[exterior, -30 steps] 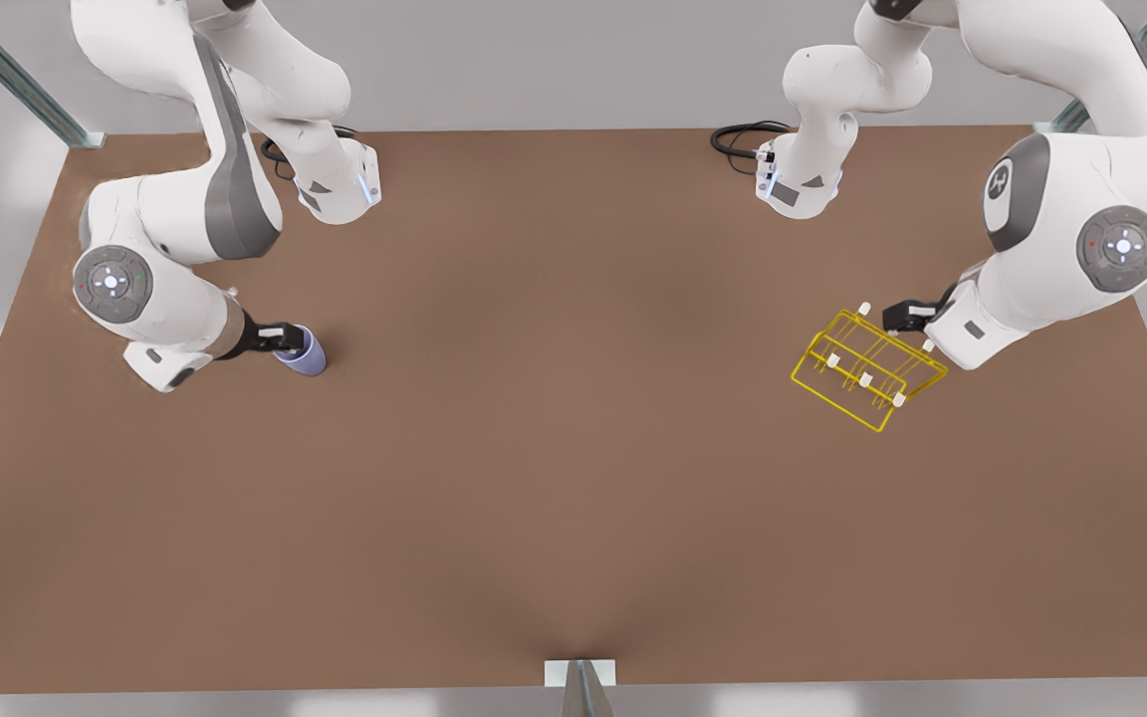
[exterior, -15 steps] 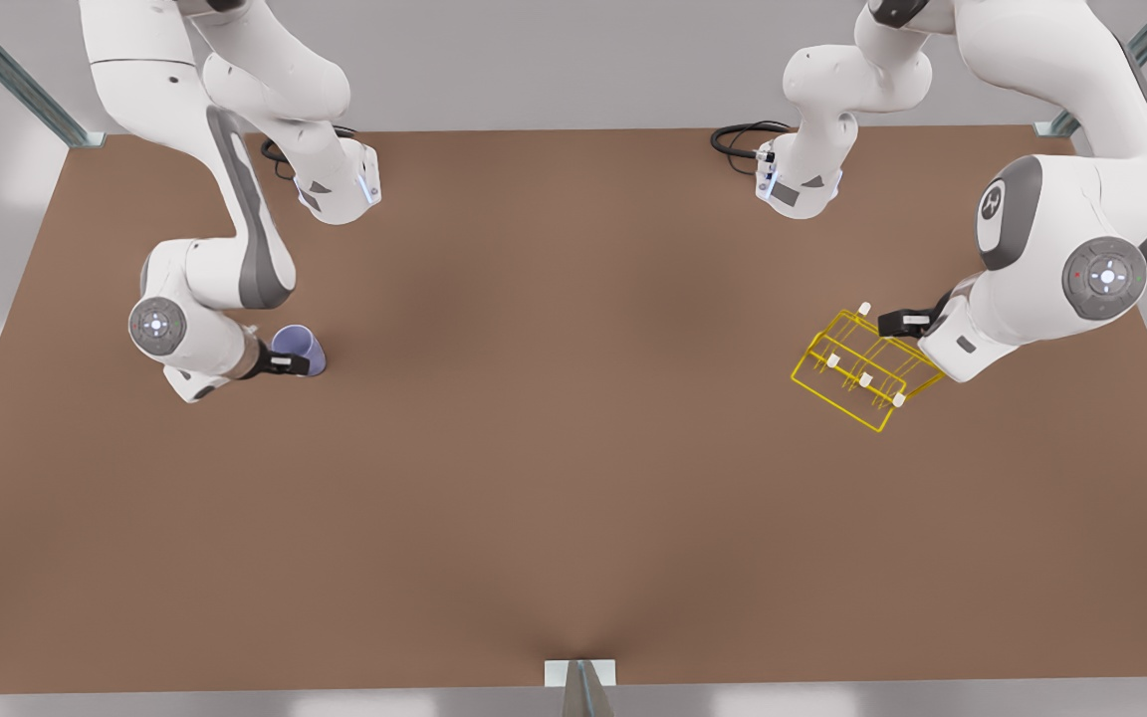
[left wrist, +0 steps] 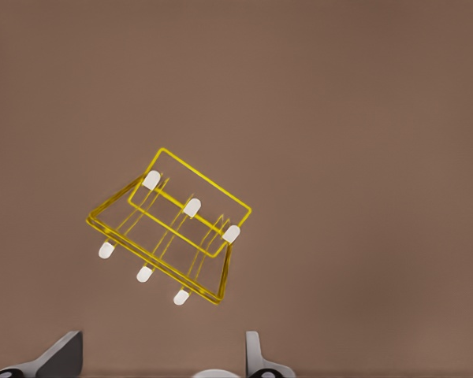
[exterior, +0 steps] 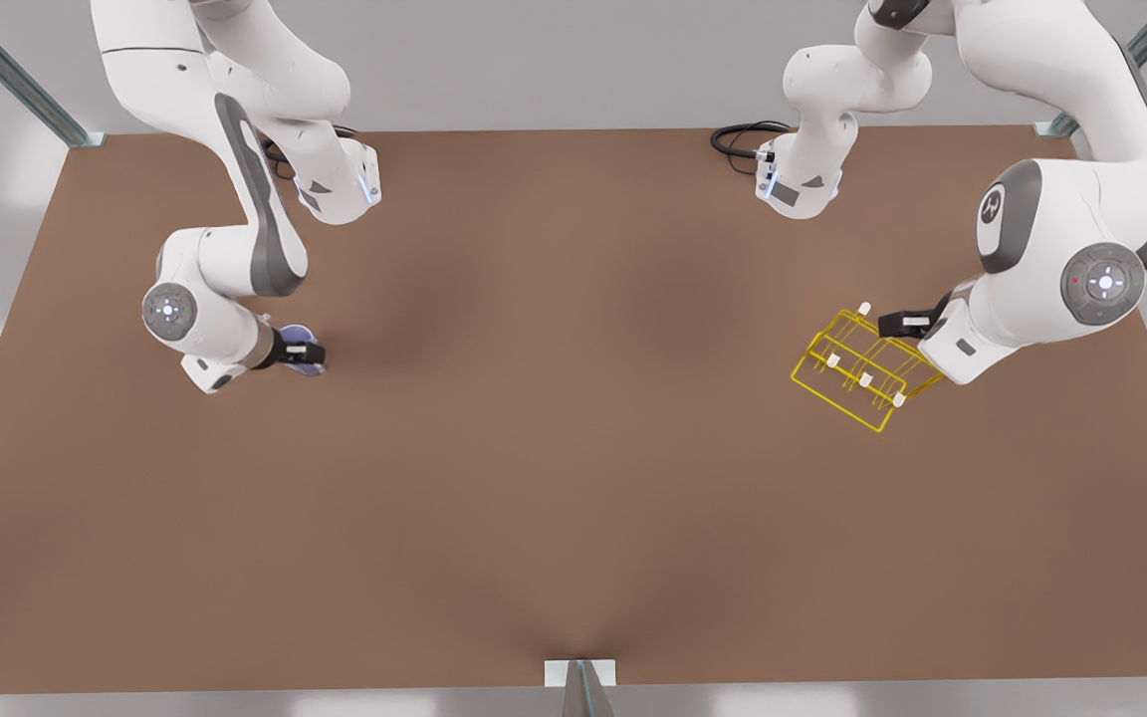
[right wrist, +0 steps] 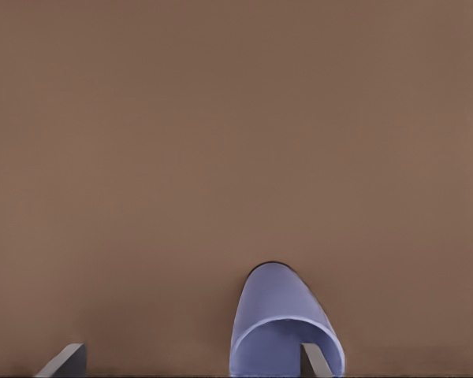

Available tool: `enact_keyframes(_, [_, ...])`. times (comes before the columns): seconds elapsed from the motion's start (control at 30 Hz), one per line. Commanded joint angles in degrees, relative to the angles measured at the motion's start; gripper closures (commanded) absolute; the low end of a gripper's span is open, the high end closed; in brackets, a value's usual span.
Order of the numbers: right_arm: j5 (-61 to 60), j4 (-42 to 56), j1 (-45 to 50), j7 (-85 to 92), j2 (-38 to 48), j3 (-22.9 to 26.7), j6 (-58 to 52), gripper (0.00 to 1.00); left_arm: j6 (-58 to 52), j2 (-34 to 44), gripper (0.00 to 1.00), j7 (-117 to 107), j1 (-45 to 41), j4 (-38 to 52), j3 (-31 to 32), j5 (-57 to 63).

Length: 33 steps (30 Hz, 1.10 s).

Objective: Place the cup on the cup holder

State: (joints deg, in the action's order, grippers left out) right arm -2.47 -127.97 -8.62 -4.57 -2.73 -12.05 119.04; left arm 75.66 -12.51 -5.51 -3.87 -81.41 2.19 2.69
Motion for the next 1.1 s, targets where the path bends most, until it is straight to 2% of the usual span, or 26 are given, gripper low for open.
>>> enact_keyframes(0.0, [-0.25,-0.96,0.27,3.6,1.41,-0.17,-4.0,0.0,-0.07,-0.05,0.0,-0.46,0.0,0.02,0.01,0.04])
enact_keyframes(0.23, [-0.17,-5.44,0.97,4.22,-0.17,-0.96,3.39,0.0,-0.07,-0.06,0.0,-0.46,0.0,0.02,-0.08,0.04])
enact_keyframes(0.47, [-0.08,-5.18,0.88,4.21,-1.93,-1.84,7.52,0.0,-0.07,-0.41,0.0,-0.55,0.09,0.02,-0.08,0.04])
enact_keyframes(0.63, [0.8,-6.24,0.79,4.3,-2.46,0.97,6.56,0.0,-0.07,-0.49,0.0,-0.55,0.09,0.02,-0.08,0.04])
enact_keyframes(1.07, [1.59,-8.34,0.79,4.3,-3.77,1.15,7.69,0.0,-0.07,-1.2,0.0,-0.55,0.09,0.02,-0.17,0.12])
